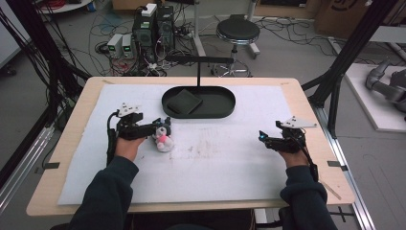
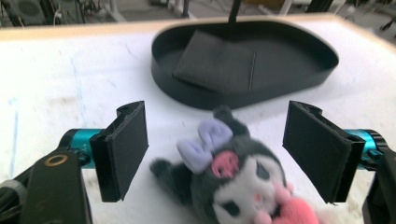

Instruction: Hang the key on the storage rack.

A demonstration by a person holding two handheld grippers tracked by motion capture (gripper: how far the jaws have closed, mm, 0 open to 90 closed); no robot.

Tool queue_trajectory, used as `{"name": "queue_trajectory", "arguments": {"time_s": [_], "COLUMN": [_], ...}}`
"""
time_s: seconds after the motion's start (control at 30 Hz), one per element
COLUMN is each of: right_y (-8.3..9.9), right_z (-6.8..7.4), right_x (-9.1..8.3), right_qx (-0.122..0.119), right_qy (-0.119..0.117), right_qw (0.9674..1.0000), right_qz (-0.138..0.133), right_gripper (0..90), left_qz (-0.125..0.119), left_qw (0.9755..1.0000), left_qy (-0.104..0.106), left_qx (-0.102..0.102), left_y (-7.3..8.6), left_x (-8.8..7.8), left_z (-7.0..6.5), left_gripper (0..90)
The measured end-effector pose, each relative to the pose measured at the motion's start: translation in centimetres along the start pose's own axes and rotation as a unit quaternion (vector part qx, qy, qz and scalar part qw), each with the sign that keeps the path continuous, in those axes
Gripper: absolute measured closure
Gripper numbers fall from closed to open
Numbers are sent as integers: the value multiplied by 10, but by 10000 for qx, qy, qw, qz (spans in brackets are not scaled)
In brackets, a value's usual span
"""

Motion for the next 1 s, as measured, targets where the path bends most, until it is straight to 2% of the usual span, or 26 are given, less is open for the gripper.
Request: {"name": "queue_trajectory", "arguments": {"time_s": [0.1, 0.17, 0.27, 0.3, 0.5, 0.6, 0.7, 0.83, 1.0], "right_y": [0, 1, 1, 1, 1, 1, 1, 0, 0], "right_z": [0, 1, 0, 0, 1, 1, 2, 3, 1], "right_x": [1, 1, 1, 1, 1, 1, 2, 2, 2], "right_qx": [7, 28, 18, 14, -5, 4, -5, -41, 7], "right_qy": [-5, -5, -3, -2, -23, -20, -36, -48, -51], "right_qw": [10000, 10000, 10000, 10000, 10000, 10000, 10000, 10000, 10000], "right_qz": [19, 41, 34, 37, 42, 34, 37, 28, 19], "right_gripper": [212, 212, 212, 212, 212, 212, 212, 212, 212], "left_qz": [281, 448, 714, 759, 824, 906, 975, 969, 981], "left_qw": [9996, 9990, 9971, 9968, 9963, 9954, 9948, 9951, 9952], "left_qy": [17, -78, -268, -234, -246, -279, -267, -149, 6], "left_qx": [5, 37, -20, -37, 33, 153, 135, 149, 39], "left_y": [12, 19, 32, 35, 38, 39, 43, 42, 39], "left_x": [7, 12, 20, 23, 27, 27, 33, 33, 27], "left_z": [-8, -10, -13, -15, -18, -19, -19, -18, -13], "left_gripper": [219, 219, 219, 217, 200, 198, 197, 311, 373]}}
Point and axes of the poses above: each handheld gripper's, and its own axes: x roughly forward along the jaws, y roughly out of its underside, z roughly to its left, the point moved 8 cm from there along x, roughly forward along the jaws, and after that the axes turned 6 degrees about -z, right-handed, at the moved point
